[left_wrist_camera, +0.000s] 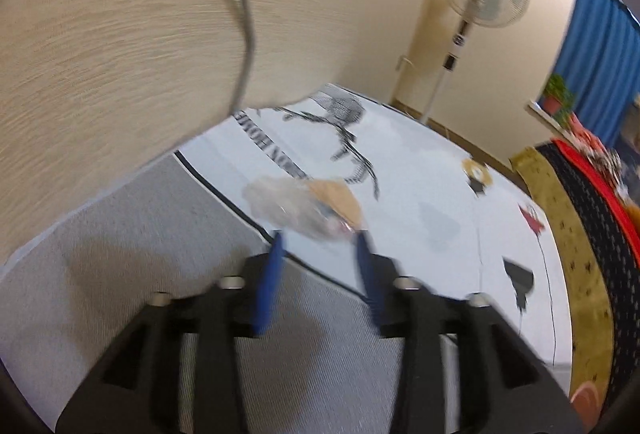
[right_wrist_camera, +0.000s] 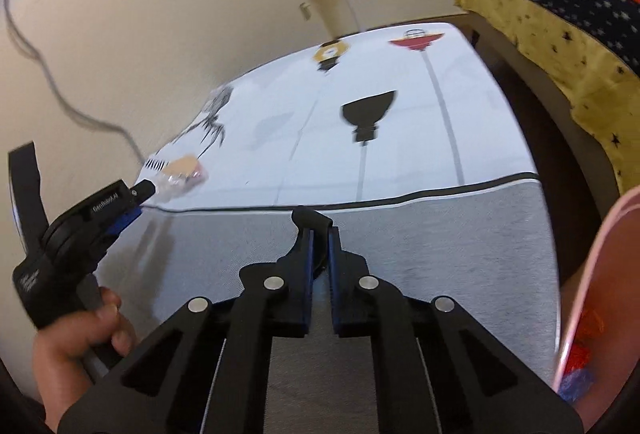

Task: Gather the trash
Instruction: 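Grasp the black cloth with the right tool while the left grasps the clear bag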

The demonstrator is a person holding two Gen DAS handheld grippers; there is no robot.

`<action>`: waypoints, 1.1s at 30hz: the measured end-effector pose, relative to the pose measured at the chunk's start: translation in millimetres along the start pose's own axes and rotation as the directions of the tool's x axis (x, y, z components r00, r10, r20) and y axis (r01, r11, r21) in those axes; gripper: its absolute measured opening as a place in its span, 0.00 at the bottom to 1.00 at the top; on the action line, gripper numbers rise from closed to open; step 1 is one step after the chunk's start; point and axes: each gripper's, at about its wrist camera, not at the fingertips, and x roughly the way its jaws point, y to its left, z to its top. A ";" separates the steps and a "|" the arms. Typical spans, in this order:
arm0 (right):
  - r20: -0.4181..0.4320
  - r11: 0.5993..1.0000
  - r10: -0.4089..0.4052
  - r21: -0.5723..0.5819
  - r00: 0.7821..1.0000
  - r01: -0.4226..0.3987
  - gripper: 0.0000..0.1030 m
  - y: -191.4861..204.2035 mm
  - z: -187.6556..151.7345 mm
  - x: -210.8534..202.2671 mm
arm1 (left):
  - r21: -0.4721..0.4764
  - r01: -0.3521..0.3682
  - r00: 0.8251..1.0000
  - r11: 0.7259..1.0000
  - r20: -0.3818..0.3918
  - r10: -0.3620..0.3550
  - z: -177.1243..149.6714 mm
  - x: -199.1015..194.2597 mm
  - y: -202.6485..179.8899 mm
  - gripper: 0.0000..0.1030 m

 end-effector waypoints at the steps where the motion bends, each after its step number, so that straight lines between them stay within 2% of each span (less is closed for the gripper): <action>1: 0.010 1.000 0.001 0.018 1.000 -0.002 0.07 -4.1 0.5 -2.2 | -0.019 -0.013 1.000 1.000 0.003 0.013 3.3 3.9 2.5 0.51; 4: 0.033 0.999 0.004 0.033 0.999 -0.006 0.07 -10.2 1.9 -7.6 | -0.075 -0.020 1.000 0.997 -0.012 0.019 10.0 16.8 8.5 0.57; 11: 0.051 0.999 0.019 0.035 0.999 -0.021 0.07 -14.5 1.4 -14.4 | -0.160 -0.031 0.997 0.987 -0.072 0.020 17.7 45.0 19.2 0.57; 12: 0.052 0.999 0.021 0.028 0.998 -0.022 0.07 -14.3 1.2 -16.0 | -0.166 -0.028 0.996 0.986 -0.086 0.013 17.9 48.4 19.8 0.55; 13: 0.053 0.999 0.021 0.024 0.998 -0.023 0.07 -13.6 1.0 -16.7 | -0.168 -0.017 0.995 0.986 -0.096 0.001 17.7 51.1 19.8 0.46; 15: 0.056 1.000 0.020 0.018 0.998 -0.021 0.07 -13.7 0.8 -19.8 | -0.163 0.003 0.994 0.987 -0.108 -0.020 16.4 52.1 19.4 0.38; 19: 0.061 1.000 0.012 0.016 0.998 -0.013 0.07 -13.8 0.0 -25.8 | -0.115 0.012 0.995 0.993 -0.097 -0.023 12.6 40.6 14.6 0.22; 21: 0.066 1.000 0.006 0.010 0.998 -0.006 0.07 -12.9 -0.5 -31.2 | -0.089 0.017 0.995 0.996 -0.097 -0.025 9.4 30.5 10.5 0.18; 26: 0.088 1.000 -0.013 -0.008 0.996 0.014 0.07 -9.2 -3.3 -53.4 | 0.014 0.044 0.996 0.999 -0.083 -0.043 -0.9 -1.9 -4.3 0.15; 33: 0.128 0.998 -0.048 -0.027 0.991 0.052 0.07 -5.9 -7.5 -96.0 | 0.116 0.111 0.991 0.987 -0.081 -0.102 -19.1 -56.0 -16.8 0.14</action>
